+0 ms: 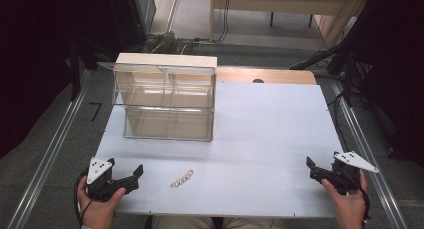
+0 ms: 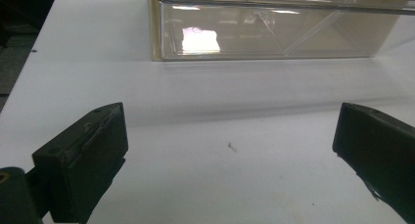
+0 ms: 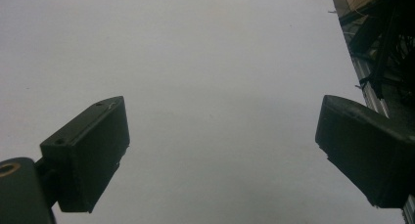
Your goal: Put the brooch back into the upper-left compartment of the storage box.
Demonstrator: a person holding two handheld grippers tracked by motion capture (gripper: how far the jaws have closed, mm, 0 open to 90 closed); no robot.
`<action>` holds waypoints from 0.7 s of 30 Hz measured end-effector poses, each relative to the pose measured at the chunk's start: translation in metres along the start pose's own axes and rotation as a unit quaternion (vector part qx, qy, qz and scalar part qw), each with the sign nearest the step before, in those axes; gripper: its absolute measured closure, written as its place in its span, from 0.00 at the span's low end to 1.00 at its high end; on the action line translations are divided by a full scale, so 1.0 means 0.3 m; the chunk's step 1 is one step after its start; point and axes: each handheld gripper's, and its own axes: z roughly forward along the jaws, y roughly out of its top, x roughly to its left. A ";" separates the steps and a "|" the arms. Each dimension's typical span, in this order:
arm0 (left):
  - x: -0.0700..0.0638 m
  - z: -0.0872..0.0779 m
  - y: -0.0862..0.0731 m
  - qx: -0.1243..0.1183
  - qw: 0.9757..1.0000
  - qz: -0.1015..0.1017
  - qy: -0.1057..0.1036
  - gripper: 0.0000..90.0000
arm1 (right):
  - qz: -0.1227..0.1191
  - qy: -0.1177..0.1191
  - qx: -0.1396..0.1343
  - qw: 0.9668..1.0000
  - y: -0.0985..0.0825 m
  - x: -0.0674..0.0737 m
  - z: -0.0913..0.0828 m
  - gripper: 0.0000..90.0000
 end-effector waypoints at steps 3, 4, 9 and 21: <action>-0.005 0.003 -0.002 -0.001 1.000 0.002 -0.001 0.00 | 0.002 -0.004 0.001 1.000 0.000 -0.002 -0.002 0.05; -0.007 0.003 -0.002 0.001 1.000 0.006 -0.001 0.00 | 0.001 -0.004 -0.003 1.000 0.001 -0.003 -0.003 0.05; -0.016 0.010 -0.002 0.000 1.000 0.005 -0.004 0.00 | 0.004 -0.001 -0.005 1.000 0.001 -0.002 -0.007 0.05; -0.054 0.046 -0.002 0.011 1.000 0.017 -0.020 0.00 | 0.006 -0.003 -0.006 1.000 0.003 -0.002 -0.010 0.05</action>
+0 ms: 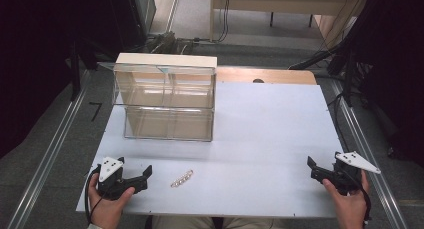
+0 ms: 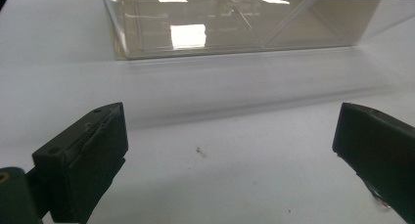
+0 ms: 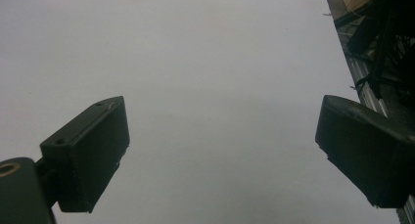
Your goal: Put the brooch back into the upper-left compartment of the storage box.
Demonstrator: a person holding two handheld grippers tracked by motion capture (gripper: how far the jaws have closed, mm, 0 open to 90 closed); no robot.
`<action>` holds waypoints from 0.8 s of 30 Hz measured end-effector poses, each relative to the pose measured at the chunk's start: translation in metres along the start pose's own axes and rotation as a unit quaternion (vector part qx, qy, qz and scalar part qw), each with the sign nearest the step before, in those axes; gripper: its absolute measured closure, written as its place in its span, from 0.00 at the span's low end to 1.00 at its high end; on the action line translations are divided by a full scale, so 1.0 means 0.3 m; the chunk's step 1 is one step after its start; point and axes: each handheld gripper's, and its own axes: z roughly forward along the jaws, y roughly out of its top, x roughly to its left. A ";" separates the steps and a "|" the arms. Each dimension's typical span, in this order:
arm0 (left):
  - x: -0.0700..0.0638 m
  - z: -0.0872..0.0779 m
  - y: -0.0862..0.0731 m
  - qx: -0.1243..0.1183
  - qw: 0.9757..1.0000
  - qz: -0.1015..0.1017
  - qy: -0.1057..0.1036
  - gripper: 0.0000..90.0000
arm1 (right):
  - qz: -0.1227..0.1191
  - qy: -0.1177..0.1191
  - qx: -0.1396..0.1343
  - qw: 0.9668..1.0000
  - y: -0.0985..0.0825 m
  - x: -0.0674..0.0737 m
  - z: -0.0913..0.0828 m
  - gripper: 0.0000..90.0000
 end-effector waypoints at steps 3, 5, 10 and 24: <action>-0.011 0.009 0.000 0.002 1.000 0.003 -0.006 0.00 | -0.001 0.000 0.000 1.000 0.000 0.000 0.000 0.05; -0.020 0.015 0.001 0.003 1.000 0.009 -0.010 0.00 | -0.001 0.000 0.001 1.000 0.000 0.001 0.000 0.05; -0.031 0.023 0.004 0.003 1.000 0.013 -0.014 0.00 | 0.001 0.000 0.002 1.000 0.000 0.003 0.000 0.05; -0.080 0.051 0.004 0.011 0.999 0.025 -0.031 0.00 | -0.002 0.002 0.001 1.000 0.001 0.007 0.003 0.05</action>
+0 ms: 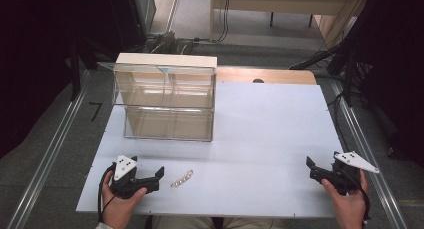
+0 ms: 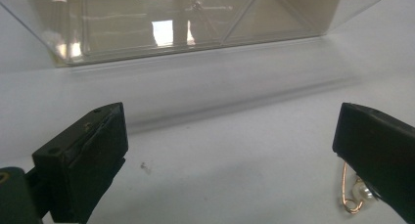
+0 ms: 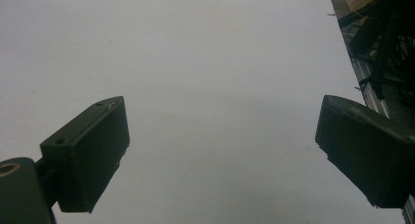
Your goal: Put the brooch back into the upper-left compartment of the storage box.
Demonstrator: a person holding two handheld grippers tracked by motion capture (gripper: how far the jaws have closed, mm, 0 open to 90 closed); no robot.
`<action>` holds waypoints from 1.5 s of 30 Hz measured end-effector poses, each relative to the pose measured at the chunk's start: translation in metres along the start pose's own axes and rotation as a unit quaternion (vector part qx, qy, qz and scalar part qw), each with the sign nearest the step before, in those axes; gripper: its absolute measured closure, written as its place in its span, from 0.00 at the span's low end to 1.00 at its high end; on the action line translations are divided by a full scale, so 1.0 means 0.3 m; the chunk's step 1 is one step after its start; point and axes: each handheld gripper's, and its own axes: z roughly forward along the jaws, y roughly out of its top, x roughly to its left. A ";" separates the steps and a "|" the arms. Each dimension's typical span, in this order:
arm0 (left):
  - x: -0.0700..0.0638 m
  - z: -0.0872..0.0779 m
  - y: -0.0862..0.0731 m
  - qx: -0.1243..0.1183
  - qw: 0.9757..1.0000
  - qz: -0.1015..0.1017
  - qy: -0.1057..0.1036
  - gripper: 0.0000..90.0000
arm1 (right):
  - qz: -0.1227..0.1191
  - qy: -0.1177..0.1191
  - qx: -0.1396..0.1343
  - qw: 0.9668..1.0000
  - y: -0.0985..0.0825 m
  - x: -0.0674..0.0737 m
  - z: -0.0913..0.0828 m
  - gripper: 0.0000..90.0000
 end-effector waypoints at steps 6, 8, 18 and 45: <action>-0.025 0.015 0.002 0.005 1.000 0.006 -0.009 0.00 | -0.001 0.000 0.001 1.000 0.000 0.000 0.000 0.05; -0.029 0.018 0.001 0.005 1.000 0.005 -0.010 0.00 | 0.000 0.001 0.000 1.000 0.000 0.001 0.000 0.05; -0.060 0.040 0.000 0.014 0.999 0.016 -0.026 0.00 | 0.000 0.000 0.001 1.000 0.000 0.002 0.000 0.05; -0.138 0.076 -0.010 0.031 0.997 0.039 -0.053 0.04 | -0.001 0.000 0.002 1.000 0.000 0.004 -0.001 0.05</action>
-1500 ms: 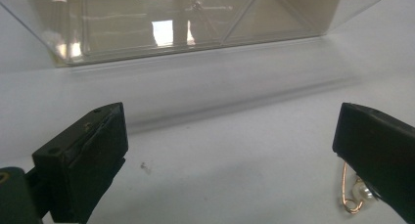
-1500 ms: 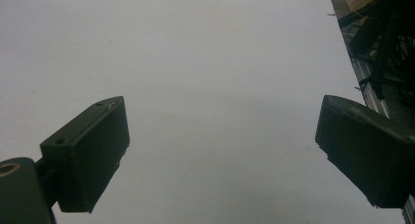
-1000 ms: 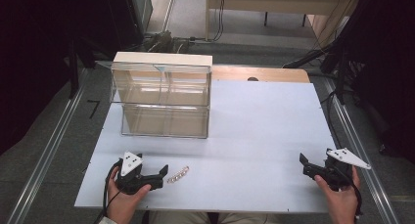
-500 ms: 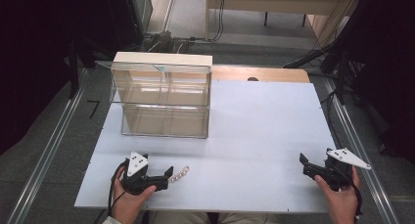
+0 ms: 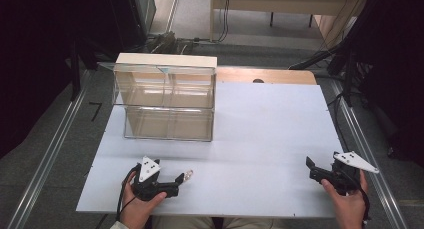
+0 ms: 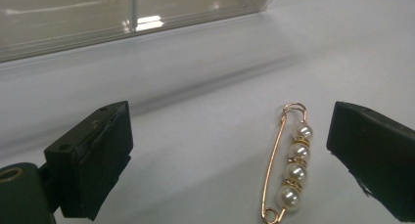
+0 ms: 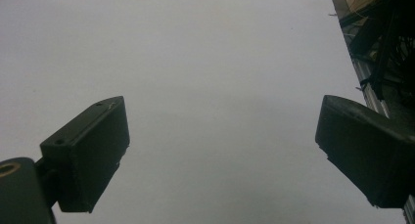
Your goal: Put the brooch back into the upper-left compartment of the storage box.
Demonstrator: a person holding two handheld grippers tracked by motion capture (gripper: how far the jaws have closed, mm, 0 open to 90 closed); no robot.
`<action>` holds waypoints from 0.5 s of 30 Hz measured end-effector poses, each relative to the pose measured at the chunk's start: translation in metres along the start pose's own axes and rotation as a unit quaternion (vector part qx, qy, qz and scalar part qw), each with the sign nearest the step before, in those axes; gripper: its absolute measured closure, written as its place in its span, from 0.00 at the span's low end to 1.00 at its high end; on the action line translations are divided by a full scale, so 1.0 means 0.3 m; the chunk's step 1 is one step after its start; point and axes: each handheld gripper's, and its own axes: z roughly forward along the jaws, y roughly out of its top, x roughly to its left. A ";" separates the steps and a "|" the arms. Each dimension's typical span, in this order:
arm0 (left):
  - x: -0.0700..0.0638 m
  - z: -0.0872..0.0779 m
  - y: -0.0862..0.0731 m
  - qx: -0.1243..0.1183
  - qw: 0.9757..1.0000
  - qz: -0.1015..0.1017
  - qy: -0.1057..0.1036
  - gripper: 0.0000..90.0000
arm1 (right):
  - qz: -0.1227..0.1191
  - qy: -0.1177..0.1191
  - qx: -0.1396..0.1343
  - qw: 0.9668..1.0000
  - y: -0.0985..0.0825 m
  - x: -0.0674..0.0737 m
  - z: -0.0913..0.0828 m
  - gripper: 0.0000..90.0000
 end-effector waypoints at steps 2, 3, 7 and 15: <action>-0.008 0.004 -0.001 0.002 1.000 0.003 -0.003 0.05 | 0.000 0.000 0.000 1.000 0.000 0.000 0.000 0.05; -0.012 0.006 -0.002 0.003 1.000 0.004 -0.003 0.05 | 0.000 0.000 0.000 1.000 0.000 0.000 0.000 0.05; -0.023 0.011 -0.004 0.004 1.000 0.007 -0.003 0.06 | -0.001 0.001 -0.001 1.000 0.000 -0.001 0.000 0.05; -0.050 0.015 -0.013 0.000 1.000 0.014 0.005 0.13 | 0.001 0.000 0.000 1.000 0.000 0.000 0.000 0.05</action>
